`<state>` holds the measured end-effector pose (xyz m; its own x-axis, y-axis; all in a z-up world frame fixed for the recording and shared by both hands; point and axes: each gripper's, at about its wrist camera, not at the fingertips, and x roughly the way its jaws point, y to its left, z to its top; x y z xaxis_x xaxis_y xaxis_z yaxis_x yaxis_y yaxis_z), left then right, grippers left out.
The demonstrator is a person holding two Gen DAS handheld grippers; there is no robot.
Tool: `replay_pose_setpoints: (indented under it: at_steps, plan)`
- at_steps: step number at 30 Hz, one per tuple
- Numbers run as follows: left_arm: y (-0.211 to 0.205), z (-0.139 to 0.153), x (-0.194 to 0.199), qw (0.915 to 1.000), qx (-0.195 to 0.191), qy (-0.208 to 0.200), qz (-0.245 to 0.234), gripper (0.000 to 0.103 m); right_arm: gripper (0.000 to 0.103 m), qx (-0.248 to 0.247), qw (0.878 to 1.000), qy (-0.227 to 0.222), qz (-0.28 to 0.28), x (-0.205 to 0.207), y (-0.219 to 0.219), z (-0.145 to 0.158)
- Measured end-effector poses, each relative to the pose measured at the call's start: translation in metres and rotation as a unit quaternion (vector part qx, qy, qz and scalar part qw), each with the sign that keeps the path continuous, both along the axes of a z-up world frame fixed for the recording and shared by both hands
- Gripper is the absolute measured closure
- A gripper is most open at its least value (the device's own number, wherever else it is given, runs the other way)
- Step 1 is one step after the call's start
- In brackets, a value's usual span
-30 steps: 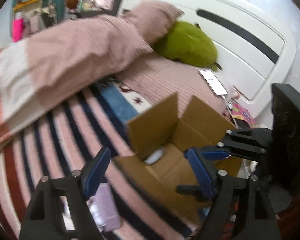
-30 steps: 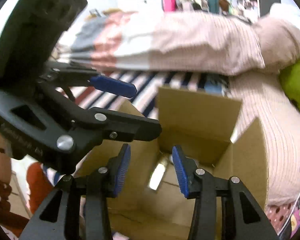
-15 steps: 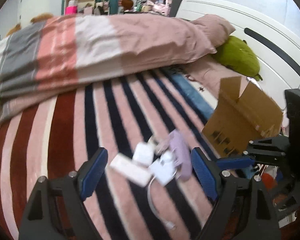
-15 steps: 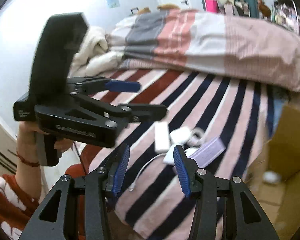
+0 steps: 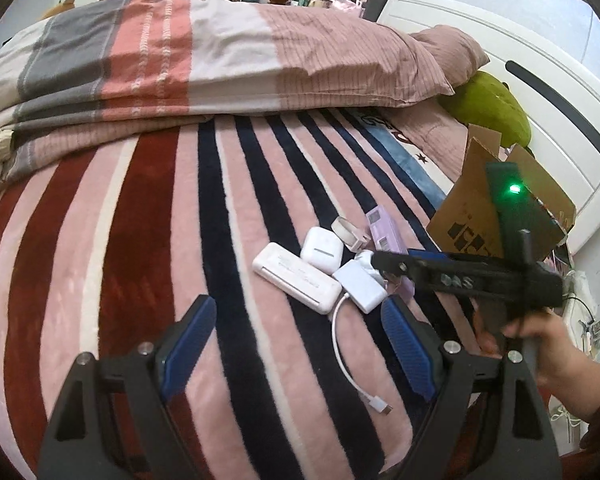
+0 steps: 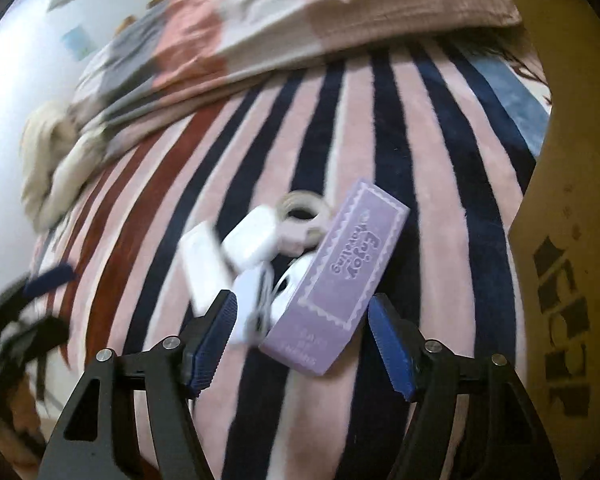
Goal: Organize rigid objects
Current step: 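Return the right gripper and grasp the lilac 'Enjoy' box upright, then place the lilac box into the cardboard box and open the right gripper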
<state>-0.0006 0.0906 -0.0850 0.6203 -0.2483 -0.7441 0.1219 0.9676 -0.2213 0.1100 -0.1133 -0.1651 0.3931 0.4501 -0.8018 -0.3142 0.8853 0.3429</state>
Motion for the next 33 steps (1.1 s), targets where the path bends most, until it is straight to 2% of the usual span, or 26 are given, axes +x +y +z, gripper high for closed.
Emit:
replay_pose_setpoints:
  at_steps: [3, 5, 6, 7, 11, 15, 21, 22, 23, 24, 26, 29, 33]
  plan:
    - [0.001, 0.002, -0.001, 1.0, 0.0, -0.003, 0.003, 0.02, 0.038, -0.023, 1.0, 0.0, -0.021, 0.012, 0.002, -0.009]
    - [0.001, 0.003, -0.001, 1.0, -0.002, -0.003, 0.003, 0.02, 0.052, -0.025, 0.999, 0.004, -0.027, 0.016, -0.001, -0.014]
    - [0.0, 0.004, 0.0, 1.0, -0.002, -0.004, 0.002, 0.02, 0.067, -0.022, 0.999, 0.003, -0.026, 0.016, -0.003, -0.015]
    - [-0.001, 0.005, 0.0, 1.0, -0.003, -0.004, 0.0, 0.02, 0.069, -0.017, 1.0, 0.002, -0.023, 0.015, -0.003, -0.014]
    - [-0.007, 0.015, 0.004, 0.9998, -0.009, -0.012, -0.014, 0.02, 0.07, -0.032, 0.999, -0.033, 0.018, -0.004, 0.009, 0.007]
    - [-0.016, 0.032, 0.013, 0.998, -0.042, -0.023, -0.043, 0.02, 0.071, -0.013, 0.994, -0.052, 0.091, -0.03, 0.021, 0.042]
    - [-0.042, 0.067, 0.033, 0.9914, -0.087, -0.043, -0.088, 0.021, 0.071, 0.002, 0.975, -0.091, 0.205, -0.066, 0.034, 0.104]
    - [-0.048, 0.072, 0.036, 0.9909, -0.087, -0.045, -0.093, 0.022, 0.071, 0.003, 0.973, -0.098, 0.21, -0.069, 0.032, 0.112]
    - [-0.055, 0.078, 0.039, 0.9904, -0.084, -0.048, -0.098, 0.03, 0.071, 0.005, 0.971, -0.107, 0.214, -0.071, 0.028, 0.121]
    - [-0.061, 0.082, 0.042, 0.9899, -0.083, -0.049, -0.103, 0.045, 0.071, 0.006, 0.969, -0.116, 0.217, -0.072, 0.024, 0.129]
    - [-0.08, 0.094, 0.051, 0.9865, -0.091, -0.053, -0.125, 0.055, 0.071, 0.006, 0.967, -0.138, 0.215, -0.072, 0.01, 0.145]
    - [-0.112, 0.11, 0.065, 0.9843, -0.076, -0.064, -0.146, 0.055, 0.071, 0.005, 0.967, -0.154, 0.203, -0.066, -0.017, 0.161]
    - [-0.156, 0.116, 0.088, 0.9798, -0.075, -0.059, -0.175, 0.055, 0.071, -0.006, 0.97, -0.168, 0.177, -0.054, -0.055, 0.17]
